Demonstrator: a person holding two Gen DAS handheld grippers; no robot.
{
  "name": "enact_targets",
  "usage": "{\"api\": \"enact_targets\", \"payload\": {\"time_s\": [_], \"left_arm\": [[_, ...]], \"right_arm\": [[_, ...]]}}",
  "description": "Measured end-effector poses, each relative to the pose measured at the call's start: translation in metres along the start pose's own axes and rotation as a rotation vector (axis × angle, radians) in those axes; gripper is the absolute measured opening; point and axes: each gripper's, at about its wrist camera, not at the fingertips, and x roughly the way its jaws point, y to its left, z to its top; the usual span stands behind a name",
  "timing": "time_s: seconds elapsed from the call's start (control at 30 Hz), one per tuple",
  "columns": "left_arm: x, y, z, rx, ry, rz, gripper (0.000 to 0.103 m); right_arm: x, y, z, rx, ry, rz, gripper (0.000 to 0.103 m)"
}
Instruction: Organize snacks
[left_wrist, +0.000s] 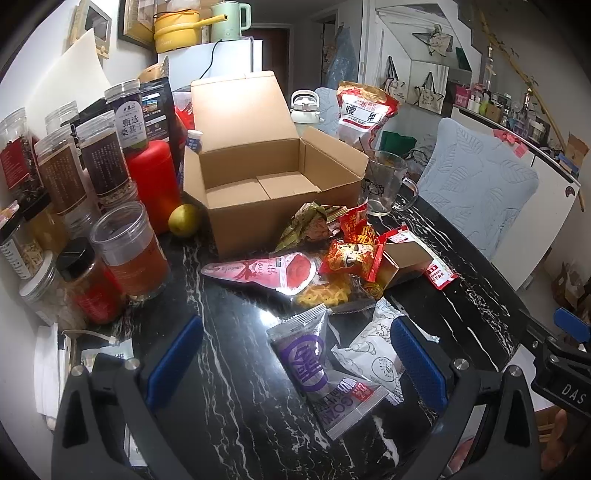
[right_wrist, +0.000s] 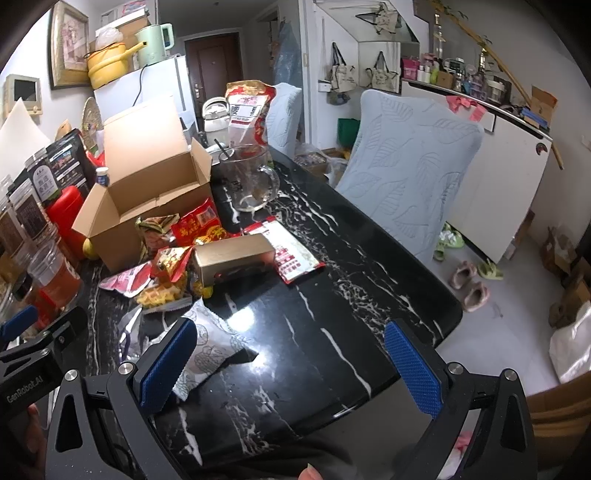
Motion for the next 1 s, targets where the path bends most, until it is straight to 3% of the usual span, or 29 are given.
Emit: {"api": "enact_targets", "payload": {"time_s": [1.0], "left_arm": [[0.0048,0.0068,0.0018,-0.008,0.006,0.007,0.103]], "right_arm": [[0.01,0.0071,0.0049,-0.019,0.021,0.01,0.103]]}}
